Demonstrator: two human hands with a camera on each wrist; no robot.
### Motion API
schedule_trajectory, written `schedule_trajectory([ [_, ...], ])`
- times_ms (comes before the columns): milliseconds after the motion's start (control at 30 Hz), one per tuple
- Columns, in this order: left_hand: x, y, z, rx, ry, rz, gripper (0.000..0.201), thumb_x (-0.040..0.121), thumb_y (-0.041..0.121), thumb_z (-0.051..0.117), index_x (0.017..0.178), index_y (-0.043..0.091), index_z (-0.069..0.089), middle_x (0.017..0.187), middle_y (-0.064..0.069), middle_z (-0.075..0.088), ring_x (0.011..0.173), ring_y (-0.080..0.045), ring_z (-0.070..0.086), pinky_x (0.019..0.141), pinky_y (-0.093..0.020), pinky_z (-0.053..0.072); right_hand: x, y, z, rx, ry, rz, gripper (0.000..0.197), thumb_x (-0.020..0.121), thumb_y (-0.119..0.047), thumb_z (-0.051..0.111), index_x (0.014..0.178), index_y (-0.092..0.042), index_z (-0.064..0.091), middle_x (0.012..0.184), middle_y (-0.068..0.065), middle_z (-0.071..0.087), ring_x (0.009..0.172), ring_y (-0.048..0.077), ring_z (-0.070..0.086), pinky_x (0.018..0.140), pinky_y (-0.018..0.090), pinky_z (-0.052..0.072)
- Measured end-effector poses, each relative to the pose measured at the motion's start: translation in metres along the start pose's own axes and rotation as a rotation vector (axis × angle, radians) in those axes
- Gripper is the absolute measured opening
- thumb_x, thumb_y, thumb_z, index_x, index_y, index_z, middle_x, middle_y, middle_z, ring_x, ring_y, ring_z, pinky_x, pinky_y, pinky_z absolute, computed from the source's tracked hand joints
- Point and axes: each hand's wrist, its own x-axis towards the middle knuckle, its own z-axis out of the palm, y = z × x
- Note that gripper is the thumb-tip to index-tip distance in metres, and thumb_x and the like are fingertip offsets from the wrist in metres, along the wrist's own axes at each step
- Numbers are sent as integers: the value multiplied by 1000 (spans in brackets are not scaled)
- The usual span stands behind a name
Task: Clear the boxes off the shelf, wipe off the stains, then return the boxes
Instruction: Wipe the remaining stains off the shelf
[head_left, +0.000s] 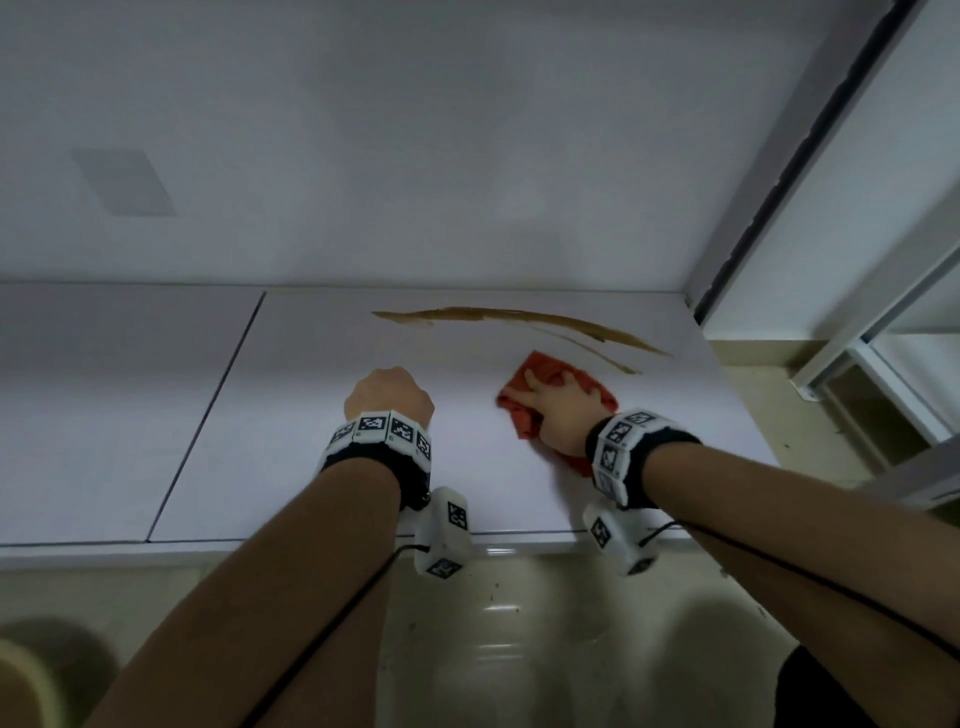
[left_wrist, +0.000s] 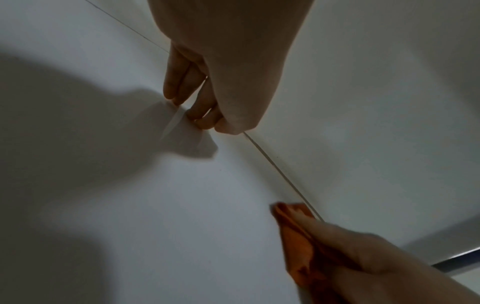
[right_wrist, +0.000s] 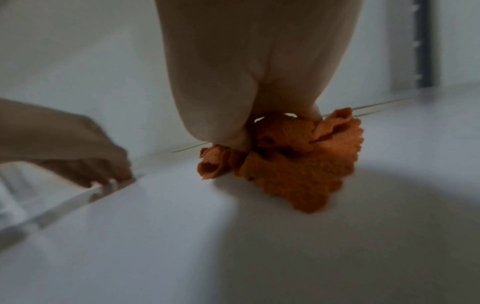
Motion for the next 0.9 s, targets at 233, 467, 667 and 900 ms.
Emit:
schedule_trajectory([
  [233, 0, 3, 1, 44, -17, 4, 13, 89, 17, 50, 80, 9, 55, 81, -7, 54, 78, -26, 56, 69, -28, 44, 25, -34, -6, -18, -86, -110, 53, 97, -27, 38, 143, -49, 24, 159, -4, 6, 142, 42, 11, 113, 58, 14],
  [467, 0, 3, 3, 72, 1, -1, 17, 89, 18, 49, 79, 7, 57, 76, -7, 55, 72, -24, 54, 67, -27, 45, 45, 20, 0, 201, -63, 58, 55, 94, -22, 45, 146, -34, 30, 157, 6, 17, 144, 35, 15, 117, 53, 14],
  [667, -2, 9, 0, 58, 10, 10, 15, 89, 15, 49, 77, 7, 56, 76, -8, 52, 76, -27, 56, 71, -29, 46, 13, 46, 3, 163, -18, 125, 54, 94, -21, 43, 143, -39, 32, 156, 5, 20, 142, 39, 18, 117, 48, 17],
  [900, 4, 13, -6, 122, -34, 10, 19, 86, 14, 52, 68, 8, 54, 73, -6, 54, 71, -24, 54, 67, -26, 45, 15, -9, -2, 66, -89, -90, 50, 96, -28, 36, 139, -53, 29, 159, -5, 11, 143, 38, 12, 114, 55, 16],
])
